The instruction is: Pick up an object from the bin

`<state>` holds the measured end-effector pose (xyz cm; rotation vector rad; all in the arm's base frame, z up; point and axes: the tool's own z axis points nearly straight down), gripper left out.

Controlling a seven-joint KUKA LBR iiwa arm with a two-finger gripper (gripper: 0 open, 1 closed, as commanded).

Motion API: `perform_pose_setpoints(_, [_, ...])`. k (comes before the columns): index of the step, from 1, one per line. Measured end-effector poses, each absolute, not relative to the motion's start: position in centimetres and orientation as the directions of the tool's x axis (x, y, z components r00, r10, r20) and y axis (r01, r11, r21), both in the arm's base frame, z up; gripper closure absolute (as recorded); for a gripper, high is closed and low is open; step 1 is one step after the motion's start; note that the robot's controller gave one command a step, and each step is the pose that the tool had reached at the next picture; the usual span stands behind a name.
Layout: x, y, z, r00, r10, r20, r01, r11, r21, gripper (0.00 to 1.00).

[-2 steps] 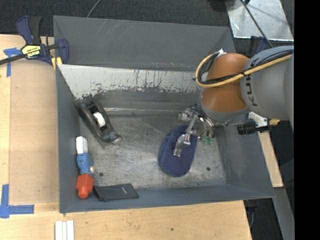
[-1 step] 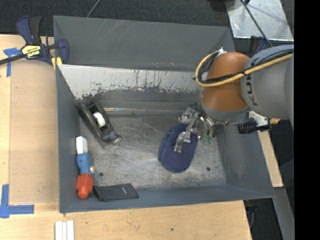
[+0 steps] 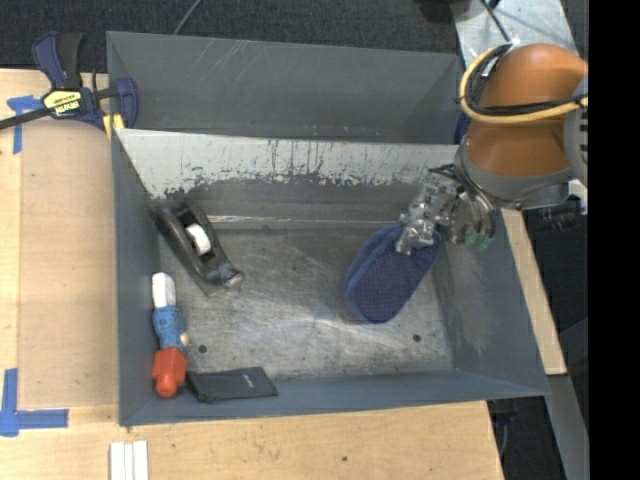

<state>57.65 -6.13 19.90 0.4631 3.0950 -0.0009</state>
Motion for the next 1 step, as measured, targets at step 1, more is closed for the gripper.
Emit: perform_pose_setpoints(1, [56.96, -11.84, 28.21, -1.0, 0.025, -0.009, 0.025, 1.0, -0.003, 1.0])
